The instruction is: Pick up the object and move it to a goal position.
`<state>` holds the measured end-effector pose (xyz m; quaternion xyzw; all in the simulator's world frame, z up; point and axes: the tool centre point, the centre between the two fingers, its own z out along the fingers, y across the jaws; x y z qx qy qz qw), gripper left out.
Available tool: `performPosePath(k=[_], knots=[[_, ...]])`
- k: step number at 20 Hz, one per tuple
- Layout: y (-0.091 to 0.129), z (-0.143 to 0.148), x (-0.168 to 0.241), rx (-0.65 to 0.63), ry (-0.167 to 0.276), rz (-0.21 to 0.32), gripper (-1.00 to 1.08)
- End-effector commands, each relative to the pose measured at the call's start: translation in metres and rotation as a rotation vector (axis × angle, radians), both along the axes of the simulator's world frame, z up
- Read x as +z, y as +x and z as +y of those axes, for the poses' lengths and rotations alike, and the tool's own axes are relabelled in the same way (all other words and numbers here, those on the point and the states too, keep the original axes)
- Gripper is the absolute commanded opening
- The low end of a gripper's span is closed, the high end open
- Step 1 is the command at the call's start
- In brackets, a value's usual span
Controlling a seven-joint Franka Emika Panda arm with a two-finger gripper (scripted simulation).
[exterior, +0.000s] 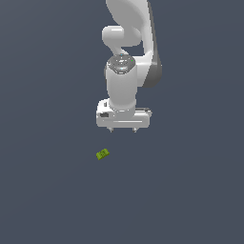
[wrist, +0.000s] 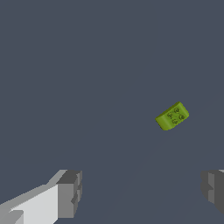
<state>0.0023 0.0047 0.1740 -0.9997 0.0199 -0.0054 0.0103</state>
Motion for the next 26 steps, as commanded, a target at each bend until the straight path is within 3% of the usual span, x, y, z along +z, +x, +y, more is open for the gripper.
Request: performPosePath(k=[1, 15, 26], knots=[[0.0, 0.0, 0.0, 0.0, 0.0, 0.0, 1.0], [-0.001, 0.021, 0.011, 0.022, -0.005, -0.012, 1.0], [0.009, 0.002, -0.01, -0.148, 0.005, -0.003, 1.0]])
